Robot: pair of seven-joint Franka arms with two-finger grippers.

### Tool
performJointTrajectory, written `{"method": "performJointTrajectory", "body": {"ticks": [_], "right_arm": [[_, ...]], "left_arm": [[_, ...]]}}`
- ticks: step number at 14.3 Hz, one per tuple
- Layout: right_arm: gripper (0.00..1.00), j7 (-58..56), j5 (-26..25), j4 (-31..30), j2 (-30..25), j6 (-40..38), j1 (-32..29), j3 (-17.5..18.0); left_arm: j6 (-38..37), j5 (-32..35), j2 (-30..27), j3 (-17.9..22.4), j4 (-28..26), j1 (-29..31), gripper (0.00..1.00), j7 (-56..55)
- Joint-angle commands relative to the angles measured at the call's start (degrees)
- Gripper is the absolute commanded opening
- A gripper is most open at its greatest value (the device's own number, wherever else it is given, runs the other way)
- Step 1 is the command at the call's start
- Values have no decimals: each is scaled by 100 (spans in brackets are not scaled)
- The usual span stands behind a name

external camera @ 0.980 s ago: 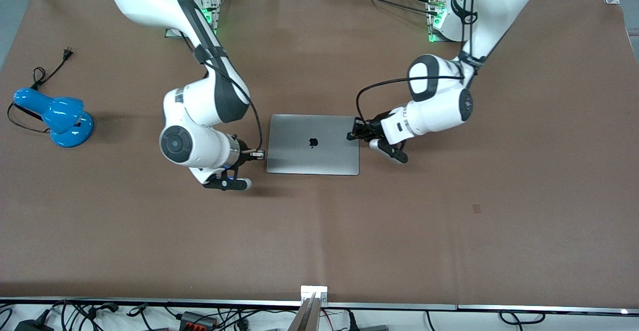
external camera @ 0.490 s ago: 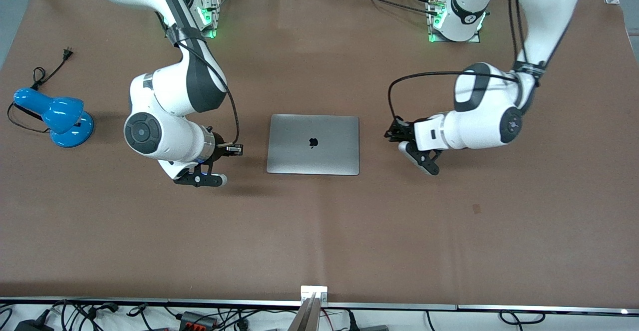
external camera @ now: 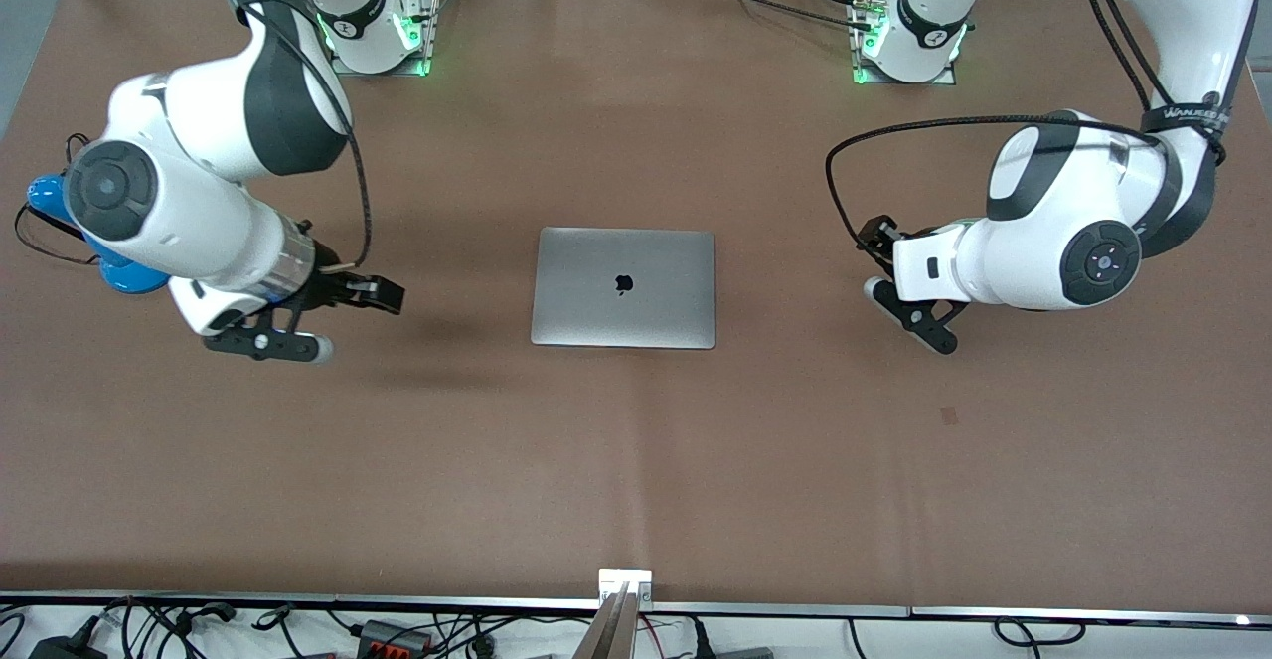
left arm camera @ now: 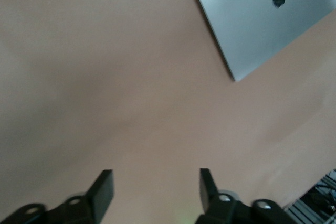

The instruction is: Close laptop with both arms from behind

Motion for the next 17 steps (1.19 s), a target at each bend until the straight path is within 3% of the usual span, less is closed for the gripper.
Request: {"method": "performJointTrajectory", "body": {"ticks": [1,7,9,12,14,15,17], "right_arm": [[100,-62,-328,-58,-284,-46,20,-129],[100,-545,-180,55,-459,-319,-103,-736],[100,-633,118,415,-478,-485,-846,-300],[100,-888,-38,540,-652,-547,-2174,939],[100,-1055,-380,522,-758,-547,-2851,1615],[100,-1204,-469,505,-776,-556,-3124,1828],[100,-1503,-522,487,-776,-547,-3197,1848]], "left_arm": [[-819,703,-25,-32,789,-18,100,-452],[-2393,989,-52,-58,1890,262,100,-761],[-2404,988,-244,-15,1996,359,100,-805],[-2317,988,-516,55,2058,553,100,-814],[-2124,901,-903,502,1892,396,100,-814],[-2001,866,-1044,991,1821,-23,100,-936],[-1720,568,-1368,1933,1568,-693,100,-1794]]}}
